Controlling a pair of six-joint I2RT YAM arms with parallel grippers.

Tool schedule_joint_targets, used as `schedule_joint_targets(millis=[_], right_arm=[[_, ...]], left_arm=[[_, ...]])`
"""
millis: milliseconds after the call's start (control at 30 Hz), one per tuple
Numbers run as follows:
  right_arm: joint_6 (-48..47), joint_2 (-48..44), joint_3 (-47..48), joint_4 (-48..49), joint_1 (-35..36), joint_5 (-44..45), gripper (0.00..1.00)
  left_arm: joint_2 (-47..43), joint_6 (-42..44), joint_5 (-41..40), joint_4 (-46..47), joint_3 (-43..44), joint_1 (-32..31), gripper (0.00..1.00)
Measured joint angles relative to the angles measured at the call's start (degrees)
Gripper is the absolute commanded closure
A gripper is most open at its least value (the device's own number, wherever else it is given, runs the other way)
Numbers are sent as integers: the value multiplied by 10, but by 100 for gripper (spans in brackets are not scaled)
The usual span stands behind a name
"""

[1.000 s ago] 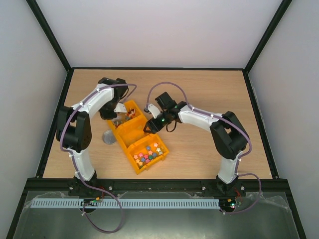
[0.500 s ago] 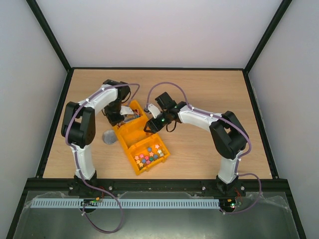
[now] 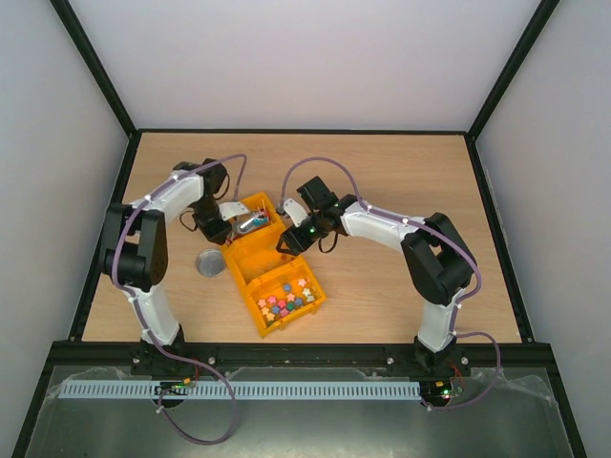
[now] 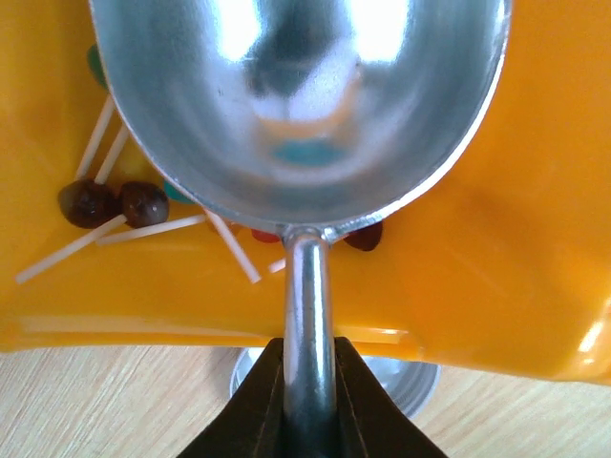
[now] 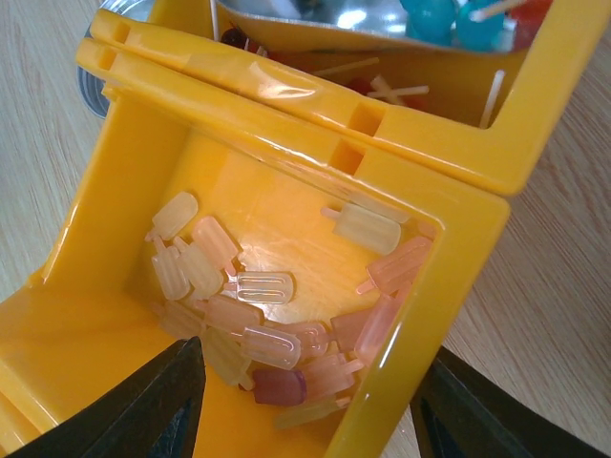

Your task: Pack the candies

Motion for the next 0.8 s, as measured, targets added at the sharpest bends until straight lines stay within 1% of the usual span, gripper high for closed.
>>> schedule_joint_targets(millis=[200,333,433,667,800], right_arm=[[0,0,0,0,-1,4,39],[-2,0,0,-1,-4,7,37],[-4,-2,0,-3,-6,8,34],[-10,-11,0,-10,-10,10,25],[-14,-20,0,-15,-12,11,20]], left_arm=[[-22,20,37,58,-57,36,98],[-36,33,59,83,-76,56,98],[-40,47,69,98,-91,68,98],[-53,75,90,131,-120,87,98],[-61,86,101,137,-127,94,98]])
